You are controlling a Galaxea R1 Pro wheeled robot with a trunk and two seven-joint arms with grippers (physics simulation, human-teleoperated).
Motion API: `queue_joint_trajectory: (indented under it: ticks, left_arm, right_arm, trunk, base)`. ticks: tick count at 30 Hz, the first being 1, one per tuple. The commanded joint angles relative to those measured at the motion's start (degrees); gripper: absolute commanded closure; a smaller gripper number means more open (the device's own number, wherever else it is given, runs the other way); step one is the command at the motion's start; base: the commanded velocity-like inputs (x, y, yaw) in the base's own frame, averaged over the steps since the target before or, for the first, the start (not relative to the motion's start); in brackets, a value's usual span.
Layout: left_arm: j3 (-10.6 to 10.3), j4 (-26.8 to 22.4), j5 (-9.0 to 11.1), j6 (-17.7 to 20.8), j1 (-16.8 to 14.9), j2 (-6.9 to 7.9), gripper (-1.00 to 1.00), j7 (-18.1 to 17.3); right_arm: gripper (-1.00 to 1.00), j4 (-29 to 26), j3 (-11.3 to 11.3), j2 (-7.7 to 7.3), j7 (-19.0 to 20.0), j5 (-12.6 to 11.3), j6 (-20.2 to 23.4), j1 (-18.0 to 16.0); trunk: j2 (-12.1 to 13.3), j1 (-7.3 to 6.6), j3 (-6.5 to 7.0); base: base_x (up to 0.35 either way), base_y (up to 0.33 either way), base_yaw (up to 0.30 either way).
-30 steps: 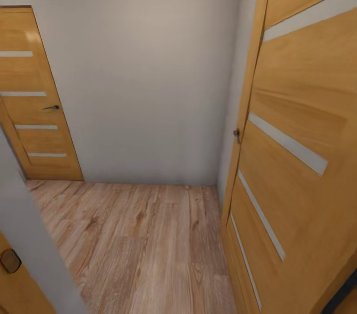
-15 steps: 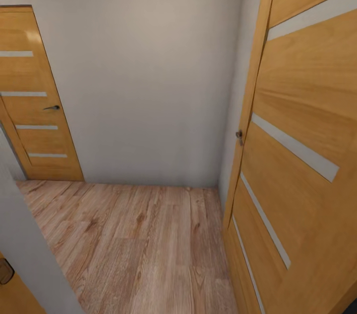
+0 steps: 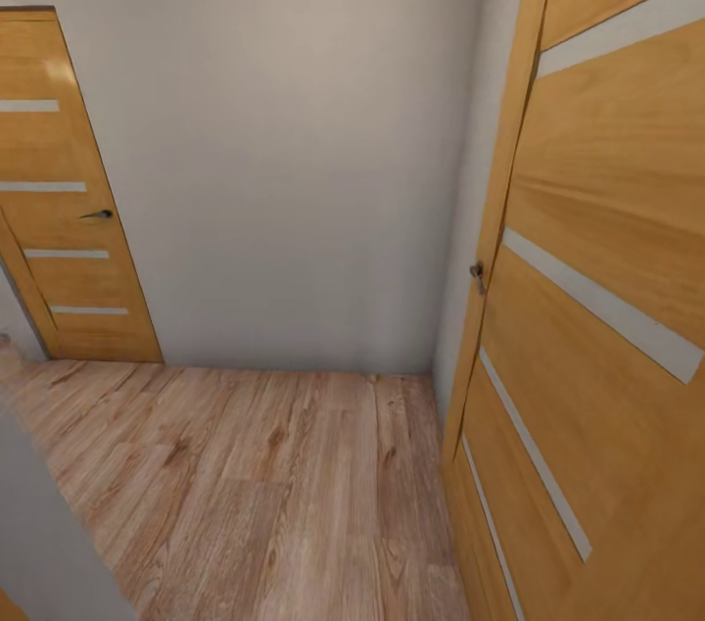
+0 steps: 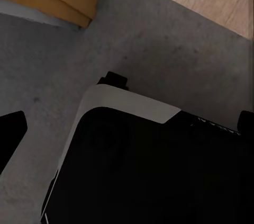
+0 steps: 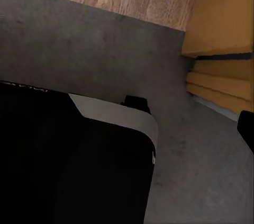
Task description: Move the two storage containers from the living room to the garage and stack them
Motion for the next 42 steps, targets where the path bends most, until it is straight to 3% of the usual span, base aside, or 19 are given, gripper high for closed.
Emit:
queue_joint_trajectory:
  ticks: [1, 16, 42]
  left_arm:
    - [-0.1, 0.0, 0.3, -0.2, 0.0, -0.02, -1.00, 0.2]
    - [-0.1, 0.0, 0.3, -0.2, 0.0, -0.02, -1.00, 0.2]
    - [-0.1, 0.0, 0.3, -0.1, 0.0, -0.02, -1.00, 0.2]
  right_arm:
    - [-1.00, 0.2, 0.5, 0.04, -0.1, -0.5, -0.3, -0.1]
    - [-1.00, 0.2, 0.5, 0.06, -0.1, -0.3, 0.0, -0.1]
    - [-1.00, 0.2, 0.3, -0.24, -0.2, -0.3, -0.4, -0.1]
  trunk:
    - [0.0, 0.04, -0.07]
    - [0.0, 0.04, -0.07]
    - [0.0, 0.04, -0.07]
  base:
    - [0.312, 0.000, 0.000]
    - [0.285, 0.000, 0.000]
    - [0.008, 0.000, 0.074]
